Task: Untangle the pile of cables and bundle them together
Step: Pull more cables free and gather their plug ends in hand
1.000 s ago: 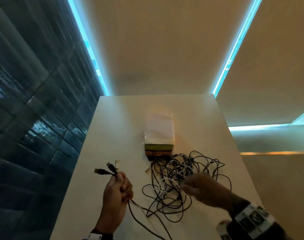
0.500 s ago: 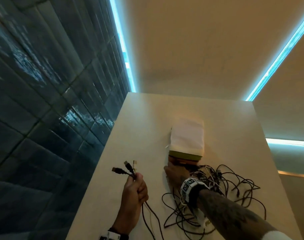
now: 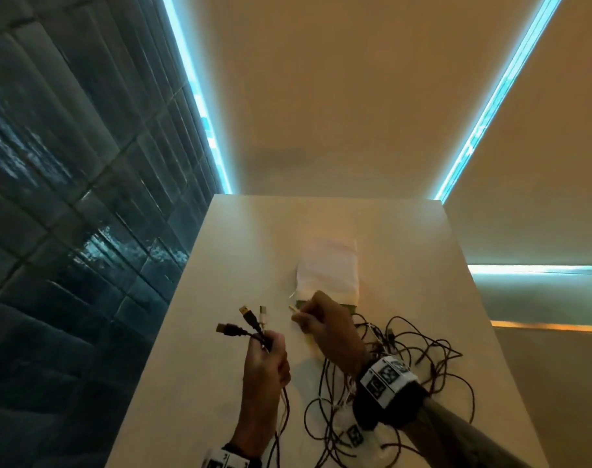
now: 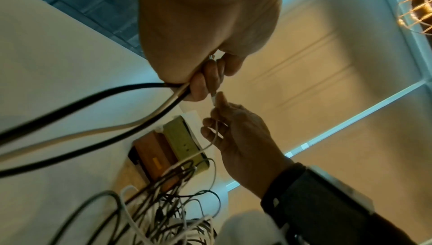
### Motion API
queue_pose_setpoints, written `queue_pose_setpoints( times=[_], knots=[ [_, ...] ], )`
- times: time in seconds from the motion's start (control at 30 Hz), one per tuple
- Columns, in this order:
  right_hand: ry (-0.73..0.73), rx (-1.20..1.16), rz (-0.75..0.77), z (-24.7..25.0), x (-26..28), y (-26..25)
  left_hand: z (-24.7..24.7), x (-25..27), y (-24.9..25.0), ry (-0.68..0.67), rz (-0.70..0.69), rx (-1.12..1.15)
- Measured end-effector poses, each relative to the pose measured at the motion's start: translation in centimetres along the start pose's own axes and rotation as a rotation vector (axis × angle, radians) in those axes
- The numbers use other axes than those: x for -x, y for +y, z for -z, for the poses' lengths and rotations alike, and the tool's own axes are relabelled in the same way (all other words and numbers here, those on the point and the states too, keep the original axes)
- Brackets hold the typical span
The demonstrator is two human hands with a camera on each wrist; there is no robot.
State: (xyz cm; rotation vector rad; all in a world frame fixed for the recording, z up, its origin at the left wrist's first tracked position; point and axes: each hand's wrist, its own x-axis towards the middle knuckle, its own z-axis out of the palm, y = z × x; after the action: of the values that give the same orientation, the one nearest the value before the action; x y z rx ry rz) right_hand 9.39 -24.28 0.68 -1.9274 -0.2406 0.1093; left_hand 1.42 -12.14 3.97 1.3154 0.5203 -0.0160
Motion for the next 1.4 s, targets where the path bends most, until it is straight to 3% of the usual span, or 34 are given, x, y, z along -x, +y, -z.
queue_pose_setpoints(
  times=[0.2, 0.33, 0.53, 0.77, 0.93, 1.13, 1.27, 1.4],
  knots=[
    [-0.055, -0.298, -0.026, 1.6, 2.4, -2.7, -1.9, 1.0, 0.7, -0.059, -0.111, -0.021],
    [-0.064, -0.316, -0.009, 1.9, 4.3, -3.5, -2.3, 1.9, 1.1, -0.015, -0.148, -0.071],
    [-0.009, -0.306, 0.051, 2.6, 5.8, -4.0, -2.2, 1.8, 0.6, -0.061, -0.016, -0.038],
    [-0.181, -0.258, -0.005, 3.7, 6.8, -2.0, -1.8, 1.9, 1.7, -0.011, -0.165, 0.047],
    [-0.098, -0.333, 0.027, 3.5, 6.7, -1.9, -2.1, 2.4, 1.3, -0.092, -0.222, -0.032],
    [-0.164, -0.009, 0.184, 3.4, 6.0, -2.9, -1.9, 2.5, 2.1, -0.053, -0.293, -0.114],
    [-0.271, 0.089, 0.148, 3.6, 6.1, 0.4, -0.6, 1.9, 3.2, 0.006, -0.263, 0.023],
    [-0.242, 0.099, 0.045, 4.2, 6.3, 3.1, 1.1, 1.5, 4.6, 0.045, -0.291, 0.158]
  ],
)
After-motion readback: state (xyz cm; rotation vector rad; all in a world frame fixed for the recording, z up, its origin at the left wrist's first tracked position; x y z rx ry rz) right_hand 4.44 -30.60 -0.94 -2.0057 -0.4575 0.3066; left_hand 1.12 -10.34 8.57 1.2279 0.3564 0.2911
